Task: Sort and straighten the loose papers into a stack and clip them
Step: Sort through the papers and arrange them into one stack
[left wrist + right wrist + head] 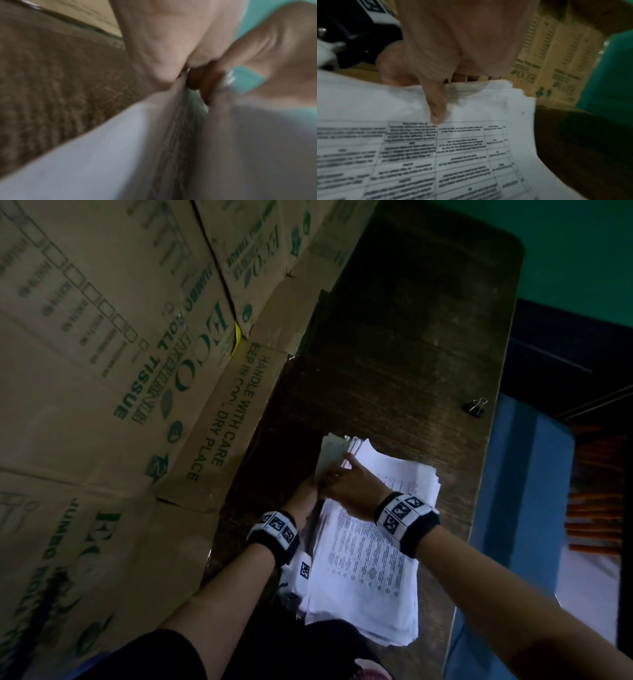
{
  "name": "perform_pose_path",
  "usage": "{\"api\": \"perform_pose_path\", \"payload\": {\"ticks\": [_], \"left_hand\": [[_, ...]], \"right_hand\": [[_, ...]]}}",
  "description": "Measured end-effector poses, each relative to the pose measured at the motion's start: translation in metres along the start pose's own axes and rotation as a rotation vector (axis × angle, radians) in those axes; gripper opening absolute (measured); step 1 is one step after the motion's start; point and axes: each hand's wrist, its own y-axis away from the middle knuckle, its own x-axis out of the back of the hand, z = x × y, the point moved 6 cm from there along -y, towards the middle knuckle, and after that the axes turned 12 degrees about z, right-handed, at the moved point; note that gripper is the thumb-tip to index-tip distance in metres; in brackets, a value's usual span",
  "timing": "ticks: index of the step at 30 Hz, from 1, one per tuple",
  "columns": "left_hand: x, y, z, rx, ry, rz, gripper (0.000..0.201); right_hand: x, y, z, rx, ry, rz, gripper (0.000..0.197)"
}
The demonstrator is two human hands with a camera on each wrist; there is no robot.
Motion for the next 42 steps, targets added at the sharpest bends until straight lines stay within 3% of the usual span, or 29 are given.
{"api": "perform_pose_path", "payload": {"ticks": [3,5,8,9,11,13,17,19,22,27,32,34,36,38,40,42], "left_hand": [[0.01,-0.008,-0.017,0.112,0.141,0.014,0.02],[0.013,-0.013,-0.024,0.077,0.083,0.083,0.02],[0.013,-0.014,-0.027,0.001,-0.069,0.18,0.018],[0.011,-0.017,-0.028,-0.006,-0.064,0.188,0.021],[0.006,-0.013,-0.023,0.01,-0.031,0.178,0.022],[-0.001,-0.004,-0.016,0.034,-0.013,0.172,0.024],[-0.021,0.027,-0.001,-0.019,-0.28,0.048,0.076],[-0.027,0.039,-0.002,-0.087,-0.504,0.024,0.091],[-0.03,0.037,0.002,-0.166,-0.666,0.034,0.08],[-0.014,0.019,-0.008,-0.101,-0.351,-0.009,0.062],[-0.022,0.02,-0.002,-0.172,-0.479,0.051,0.064],[-0.023,0.022,0.003,-0.193,-0.434,0.064,0.06],[-0.017,0.022,0.01,-0.192,-0.253,0.03,0.053],[-0.008,0.021,0.02,-0.204,-0.054,-0.023,0.062],[-0.009,0.022,0.027,-0.191,0.046,-0.08,0.077],[-0.022,0.031,0.035,-0.169,-0.03,-0.111,0.067]], "right_hand": [[0.006,0.026,0.012,-0.294,-0.134,0.209,0.071],[0.006,0.066,0.028,-0.699,-0.269,0.356,0.065],[-0.026,0.158,0.03,-1.492,-0.49,0.291,0.061],[-0.04,0.181,0.021,-1.67,-0.587,0.233,0.068],[-0.067,0.206,-0.001,-1.813,-0.79,0.175,0.075],[-0.086,0.211,-0.017,-1.805,-0.902,0.2,0.066],[-0.094,0.207,-0.024,-1.858,-0.913,0.335,0.063],[-0.097,0.201,-0.026,-1.87,-0.885,0.32,0.062],[-0.098,0.195,-0.029,-1.784,-0.854,0.235,0.061],[-0.103,0.218,-0.025,-1.746,-0.884,0.191,0.073],[-0.113,0.197,-0.028,-1.594,-0.917,0.071,0.055],[-0.112,0.2,-0.024,-1.594,-0.956,0.069,0.061],[-0.104,0.213,-0.012,-1.626,-0.961,0.161,0.083],[-0.082,0.218,0.0,-1.607,-1.099,0.407,0.095],[-0.059,0.211,0.003,-1.538,-1.424,0.647,0.078],[-0.038,0.197,0.007,-1.446,-1.514,0.703,0.052]]}}
